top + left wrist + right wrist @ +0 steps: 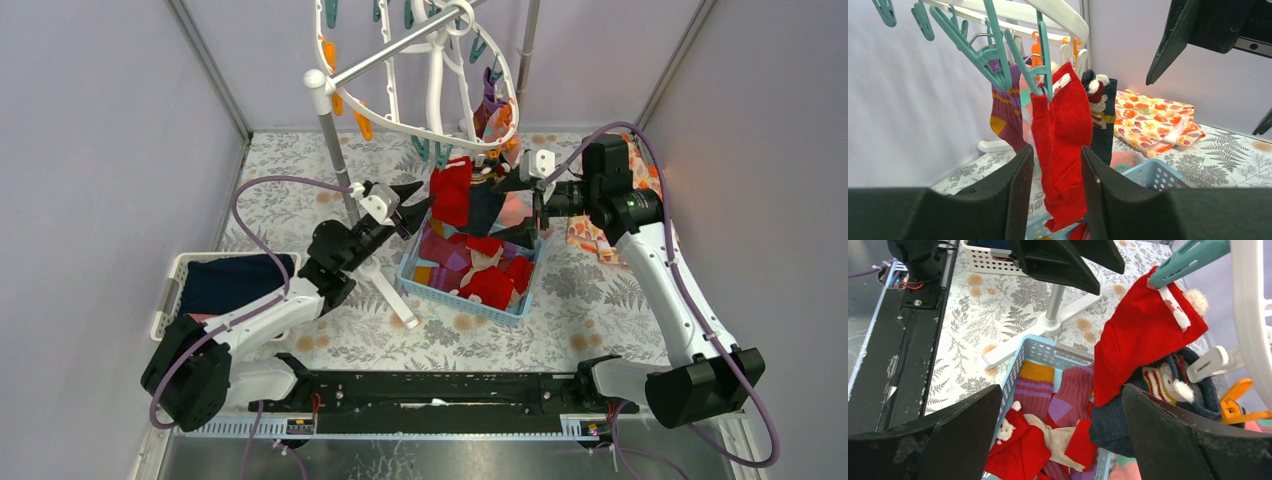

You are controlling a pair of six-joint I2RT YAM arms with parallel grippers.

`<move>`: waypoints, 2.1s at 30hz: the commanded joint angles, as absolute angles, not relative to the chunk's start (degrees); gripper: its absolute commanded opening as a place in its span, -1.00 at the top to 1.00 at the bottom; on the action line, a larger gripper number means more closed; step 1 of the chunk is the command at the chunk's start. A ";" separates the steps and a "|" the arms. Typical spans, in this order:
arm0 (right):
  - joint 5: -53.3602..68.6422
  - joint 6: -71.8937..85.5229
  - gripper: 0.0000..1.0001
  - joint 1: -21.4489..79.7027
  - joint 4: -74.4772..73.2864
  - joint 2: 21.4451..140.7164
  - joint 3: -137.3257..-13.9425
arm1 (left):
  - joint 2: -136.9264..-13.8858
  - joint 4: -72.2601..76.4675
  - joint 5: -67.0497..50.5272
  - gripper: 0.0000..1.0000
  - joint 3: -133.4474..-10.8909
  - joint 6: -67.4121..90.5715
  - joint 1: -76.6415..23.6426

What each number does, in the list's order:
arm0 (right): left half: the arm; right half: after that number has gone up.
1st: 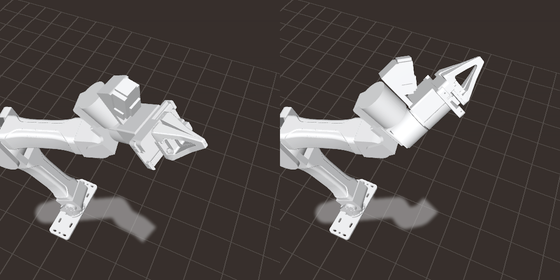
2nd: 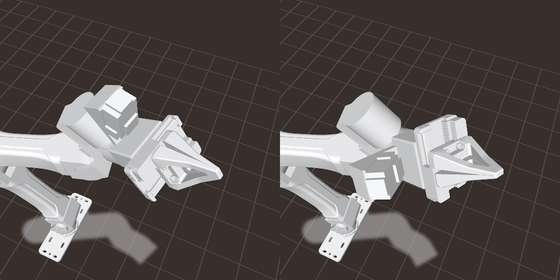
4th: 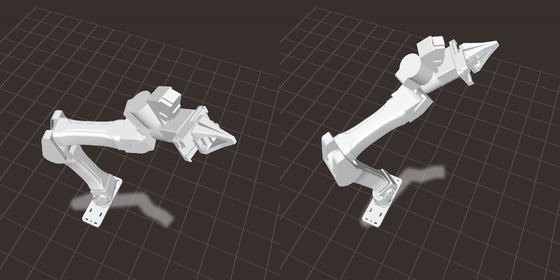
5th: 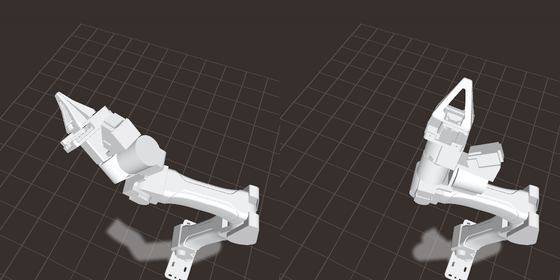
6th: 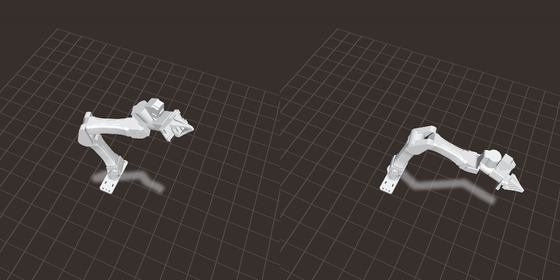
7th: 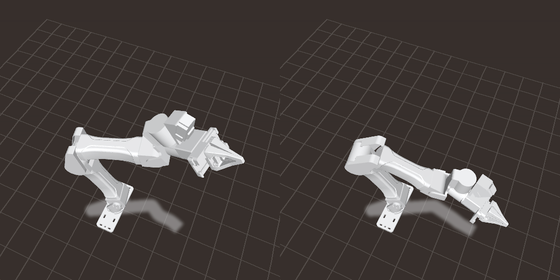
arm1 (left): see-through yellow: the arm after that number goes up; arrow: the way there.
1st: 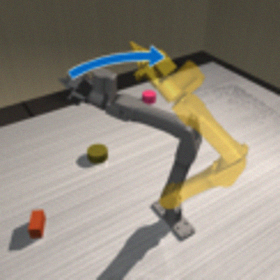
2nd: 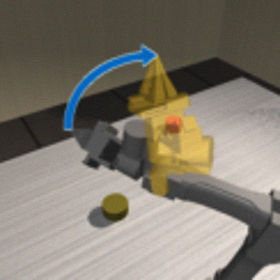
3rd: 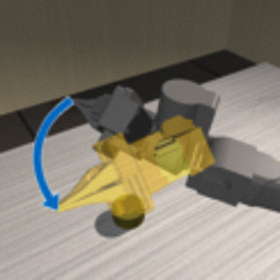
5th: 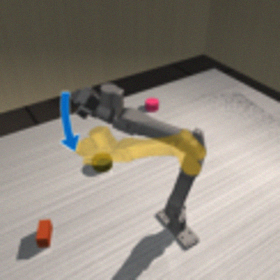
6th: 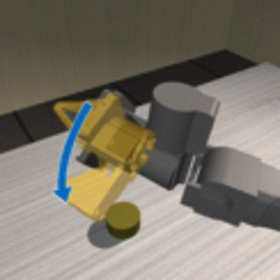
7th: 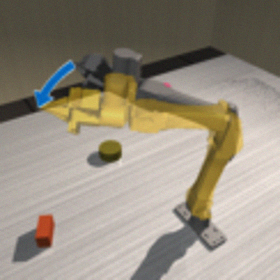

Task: Clip the socks to the hanger
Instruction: Pick up the sock from the bin.

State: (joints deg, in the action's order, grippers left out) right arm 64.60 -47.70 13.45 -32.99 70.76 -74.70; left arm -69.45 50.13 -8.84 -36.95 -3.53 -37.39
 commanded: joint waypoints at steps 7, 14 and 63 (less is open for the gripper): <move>67.09 -54.05 -0.96 13.36 -39.87 70.82 -76.49 | -67.23 49.38 -20.66 0.10 -34.51 -1.16 -35.16; 63.76 -54.00 -0.94 13.84 -39.23 70.58 -70.68 | -56.64 43.00 -18.13 -0.36 -31.40 14.17 -35.15; 40.14 -60.05 -0.05 21.33 -26.17 88.55 -52.42 | -45.83 54.09 -17.40 -0.91 -6.70 39.43 -35.02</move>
State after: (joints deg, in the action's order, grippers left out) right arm 40.49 -58.59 20.40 -24.91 88.18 -50.70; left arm -45.78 50.19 -15.79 -7.70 38.22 -35.46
